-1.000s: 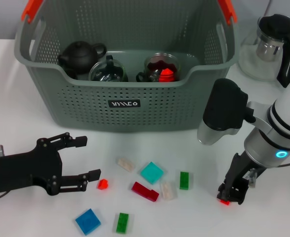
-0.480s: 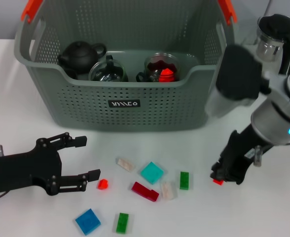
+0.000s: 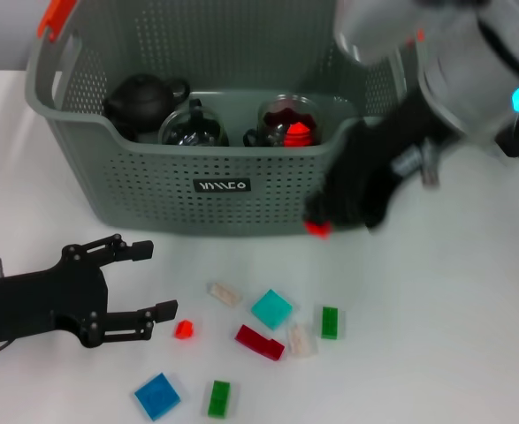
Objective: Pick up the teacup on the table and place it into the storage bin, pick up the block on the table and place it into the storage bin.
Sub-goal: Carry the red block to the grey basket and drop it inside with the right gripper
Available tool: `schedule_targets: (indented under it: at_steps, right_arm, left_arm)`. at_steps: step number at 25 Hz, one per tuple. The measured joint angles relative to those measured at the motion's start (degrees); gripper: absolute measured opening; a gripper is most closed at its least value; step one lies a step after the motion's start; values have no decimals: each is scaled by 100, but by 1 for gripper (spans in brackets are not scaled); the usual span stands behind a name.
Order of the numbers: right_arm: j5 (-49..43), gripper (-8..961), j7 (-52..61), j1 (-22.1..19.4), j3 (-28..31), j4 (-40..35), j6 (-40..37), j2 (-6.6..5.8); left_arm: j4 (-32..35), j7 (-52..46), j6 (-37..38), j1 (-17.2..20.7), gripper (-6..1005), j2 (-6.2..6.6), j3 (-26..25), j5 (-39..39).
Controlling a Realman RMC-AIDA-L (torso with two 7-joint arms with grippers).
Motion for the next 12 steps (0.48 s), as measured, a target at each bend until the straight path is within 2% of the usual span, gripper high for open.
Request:
schedule_targets:
  at_steps: [5,12]
  right_arm:
    - [-99,105,-142,528,444,-2,359,-19]
    - [-439,127,-303,747,638,443,1682,-32]
  left_arm:
    - [2,0,8,6,878,2,-22,6]
    - [3,0,69,0,878,17,-60,19]
